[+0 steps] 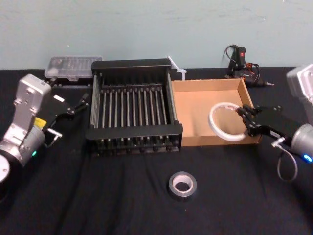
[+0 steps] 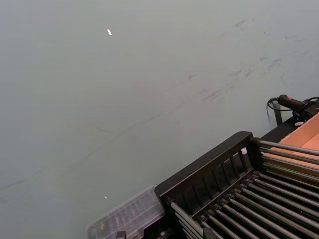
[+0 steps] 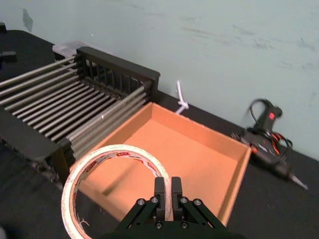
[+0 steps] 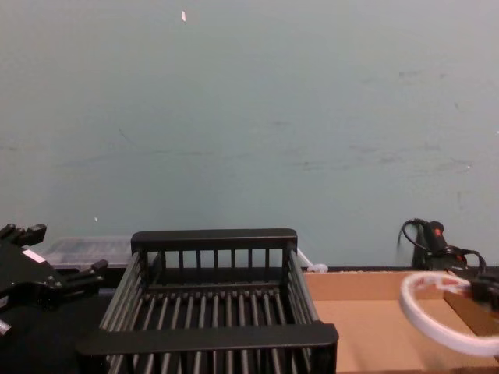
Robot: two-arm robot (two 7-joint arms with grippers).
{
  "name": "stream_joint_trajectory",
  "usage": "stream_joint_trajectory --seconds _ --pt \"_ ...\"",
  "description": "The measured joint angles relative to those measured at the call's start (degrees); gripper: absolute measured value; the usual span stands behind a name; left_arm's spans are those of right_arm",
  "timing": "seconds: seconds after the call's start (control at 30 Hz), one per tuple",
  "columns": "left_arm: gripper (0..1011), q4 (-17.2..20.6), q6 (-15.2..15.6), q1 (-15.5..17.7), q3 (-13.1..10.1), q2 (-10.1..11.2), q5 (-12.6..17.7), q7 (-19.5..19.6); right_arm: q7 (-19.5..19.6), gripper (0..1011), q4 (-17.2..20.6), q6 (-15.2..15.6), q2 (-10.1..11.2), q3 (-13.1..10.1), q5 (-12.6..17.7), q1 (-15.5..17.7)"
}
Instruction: Pick up the white tape and place it into the black box , Pick up the silver tape and place it into the brown box.
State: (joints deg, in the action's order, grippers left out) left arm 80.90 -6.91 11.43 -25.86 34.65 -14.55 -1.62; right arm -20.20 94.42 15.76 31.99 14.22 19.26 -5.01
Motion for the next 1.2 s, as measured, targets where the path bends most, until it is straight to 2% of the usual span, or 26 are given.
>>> stream_joint_trajectory --seconds 0.5,1.2 --pt "1001 0.0 0.0 0.0 0.0 0.0 0.0 0.0 -3.8 79 -7.4 -1.8 -4.4 6.5 -4.1 -10.9" --pt "1001 0.0 0.0 0.0 0.0 0.0 0.0 0.0 -7.8 79 -16.4 -4.1 -10.5 13.9 -7.2 -21.2"
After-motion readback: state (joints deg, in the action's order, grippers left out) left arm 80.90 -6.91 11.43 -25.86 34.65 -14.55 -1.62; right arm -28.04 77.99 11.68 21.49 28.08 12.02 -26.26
